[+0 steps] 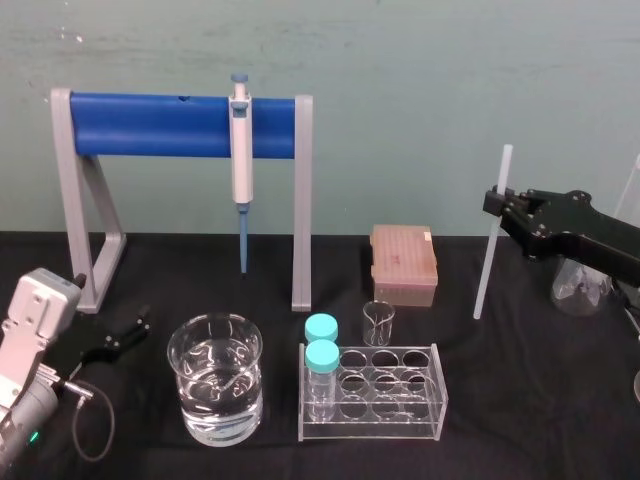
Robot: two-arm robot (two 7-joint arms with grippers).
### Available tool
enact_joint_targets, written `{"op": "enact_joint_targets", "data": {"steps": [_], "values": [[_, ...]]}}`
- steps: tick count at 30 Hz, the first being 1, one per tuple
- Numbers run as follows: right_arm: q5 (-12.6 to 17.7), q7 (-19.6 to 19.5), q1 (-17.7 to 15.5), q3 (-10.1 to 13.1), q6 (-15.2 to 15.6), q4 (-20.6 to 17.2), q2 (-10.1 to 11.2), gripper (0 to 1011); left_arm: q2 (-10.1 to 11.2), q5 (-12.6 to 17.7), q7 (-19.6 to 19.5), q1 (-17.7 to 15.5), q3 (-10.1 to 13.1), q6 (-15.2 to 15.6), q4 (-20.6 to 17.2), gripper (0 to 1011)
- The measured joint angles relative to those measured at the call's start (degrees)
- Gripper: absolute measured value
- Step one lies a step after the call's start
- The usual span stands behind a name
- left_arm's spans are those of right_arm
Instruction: Pick up the stirring rod with one hand, then place it down.
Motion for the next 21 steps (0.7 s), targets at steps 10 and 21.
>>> {"op": "enact_joint_targets", "data": {"steps": [10, 21], "values": [[-0.1, 0.0, -0.1, 0.1, -0.2, 0.0, 0.1, 70, 0.0, 0.0, 0.0, 0.0, 0.0, 0.0, 0.0, 1005], [-0.1, 0.0, 0.1, -0.1, 0.0, 0.0, 0.0, 70, 0.0, 0.0, 0.0, 0.0, 0.0, 0.0, 0.0, 1005]]}}
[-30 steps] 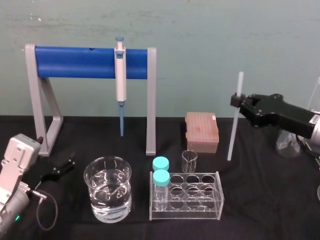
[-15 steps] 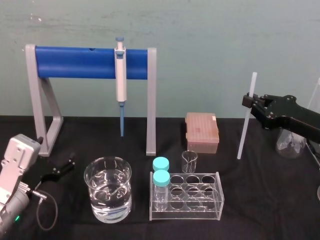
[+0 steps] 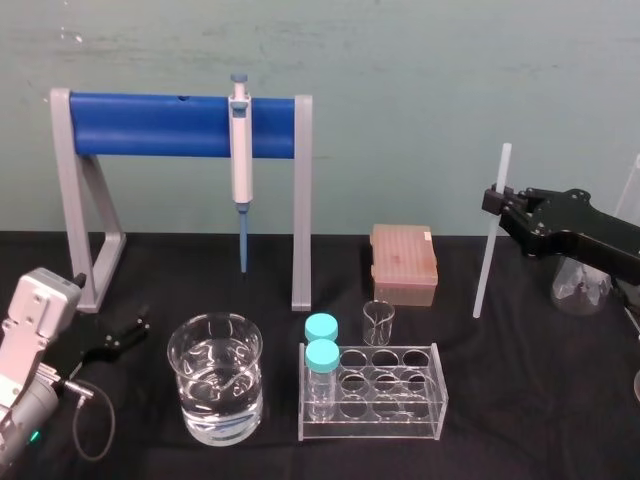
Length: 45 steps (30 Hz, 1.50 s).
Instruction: Pick up the stirring rod with one hand, then place it down.
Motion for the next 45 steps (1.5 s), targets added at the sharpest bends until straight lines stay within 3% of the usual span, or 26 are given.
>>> {"op": "enact_joint_targets", "data": {"steps": [45], "values": [[0.1, 0.0, 0.1, -0.1, 0.1, 0.0, 0.0, 70, 0.0, 0.0, 0.0, 0.0, 0.0, 0.0, 0.0, 1005]]}}
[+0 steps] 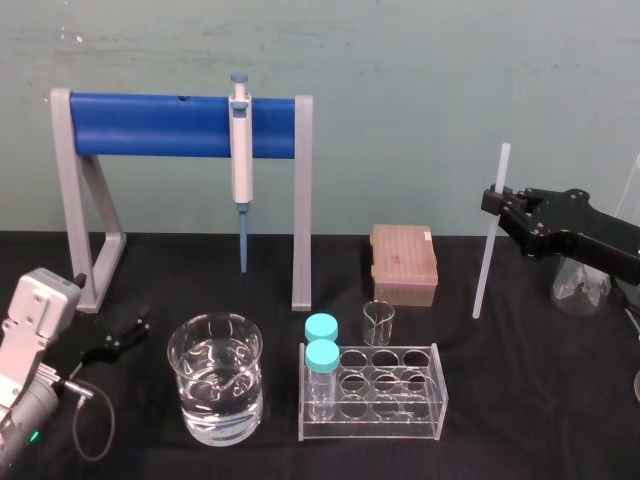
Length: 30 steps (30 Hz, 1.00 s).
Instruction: Pick up the stirring rod with one hand, then place it down.
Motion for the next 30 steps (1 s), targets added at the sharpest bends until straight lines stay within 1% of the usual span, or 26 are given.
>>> {"op": "enact_joint_targets", "data": {"steps": [30], "values": [[0.0, 0.0, 0.0, 0.0, 0.0, 0.0, 0.0, 70, 0.0, 0.0, 0.0, 0.0, 0.0, 0.0, 0.0, 1005]]}}
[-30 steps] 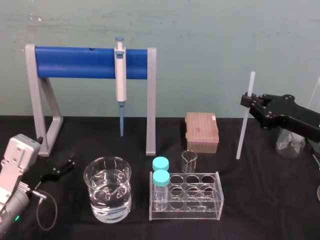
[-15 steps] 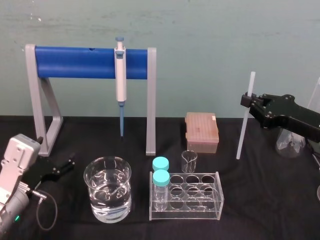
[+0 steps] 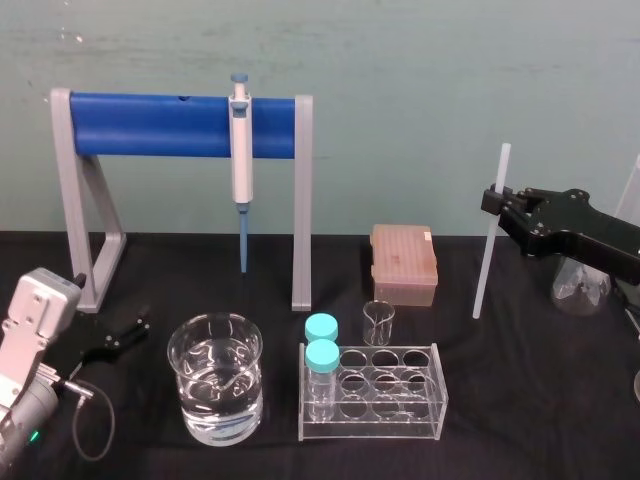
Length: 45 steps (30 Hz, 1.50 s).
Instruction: Pick up the stirring rod with one hand, then place it down.
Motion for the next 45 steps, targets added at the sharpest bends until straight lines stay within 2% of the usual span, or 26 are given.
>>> {"op": "enact_joint_targets", "data": {"steps": [28, 33, 38, 45], "values": [[0.3, 0.1, -0.2, 0.3, 0.2, 0.1, -0.2, 70, 0.0, 0.0, 0.0, 0.0, 0.0, 0.0, 0.0, 1005], [2.3, 1.3, -0.7, 1.3, 1.3, 0.5, -0.7, 70, 0.0, 0.0, 0.0, 0.0, 0.0, 0.0, 0.0, 1005], [3.0, 3.3, -0.8, 1.3, 1.0, 0.6, -0.8, 70, 0.0, 0.0, 0.0, 0.0, 0.0, 0.0, 0.0, 1005], [2.1, 6.6, 1.0, -1.0, 0.2, 1.9, -1.7, 70, 0.0, 0.0, 0.0, 0.0, 0.0, 0.0, 0.0, 1005]]}}
